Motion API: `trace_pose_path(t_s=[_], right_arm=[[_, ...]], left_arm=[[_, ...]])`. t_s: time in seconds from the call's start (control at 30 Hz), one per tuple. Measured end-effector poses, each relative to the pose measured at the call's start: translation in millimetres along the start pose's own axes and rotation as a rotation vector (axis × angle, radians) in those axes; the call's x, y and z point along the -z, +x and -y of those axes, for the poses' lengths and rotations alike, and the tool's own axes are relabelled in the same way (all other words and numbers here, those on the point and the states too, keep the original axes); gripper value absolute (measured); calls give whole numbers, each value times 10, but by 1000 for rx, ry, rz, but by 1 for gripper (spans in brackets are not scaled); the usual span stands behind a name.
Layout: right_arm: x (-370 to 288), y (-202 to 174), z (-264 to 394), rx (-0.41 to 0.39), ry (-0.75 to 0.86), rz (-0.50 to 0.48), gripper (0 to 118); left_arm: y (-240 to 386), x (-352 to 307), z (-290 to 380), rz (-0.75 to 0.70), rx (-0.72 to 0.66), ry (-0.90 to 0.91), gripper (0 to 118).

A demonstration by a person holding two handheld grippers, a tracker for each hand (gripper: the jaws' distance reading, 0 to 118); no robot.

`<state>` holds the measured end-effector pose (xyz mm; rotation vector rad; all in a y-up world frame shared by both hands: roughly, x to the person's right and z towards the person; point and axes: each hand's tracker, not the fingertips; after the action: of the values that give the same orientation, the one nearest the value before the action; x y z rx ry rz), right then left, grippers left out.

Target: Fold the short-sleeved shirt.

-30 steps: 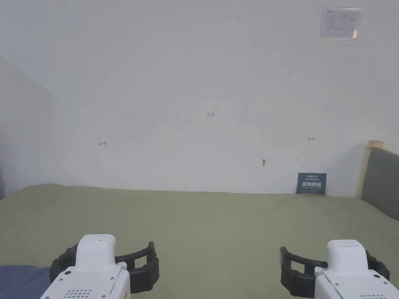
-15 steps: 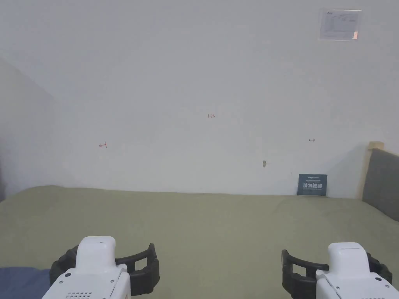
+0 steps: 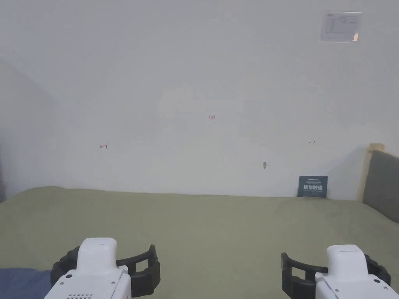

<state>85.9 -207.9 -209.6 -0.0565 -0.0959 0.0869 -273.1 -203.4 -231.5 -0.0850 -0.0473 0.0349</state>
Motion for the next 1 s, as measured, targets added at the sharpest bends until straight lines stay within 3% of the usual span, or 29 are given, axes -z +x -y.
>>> trace_pose_path(t_s=[0.43,0.7,1.0], right_arm=[[4,3,-44,-1,14,3,118],[0,22,-53,4,19,7,118],[8,30,-15,4,1,8,118]], left_arm=[[-59,53,14,6,-58,4,118],[-5,38,37,11,17,19,118],[-17,51,-10,-10,-15,18,118]])
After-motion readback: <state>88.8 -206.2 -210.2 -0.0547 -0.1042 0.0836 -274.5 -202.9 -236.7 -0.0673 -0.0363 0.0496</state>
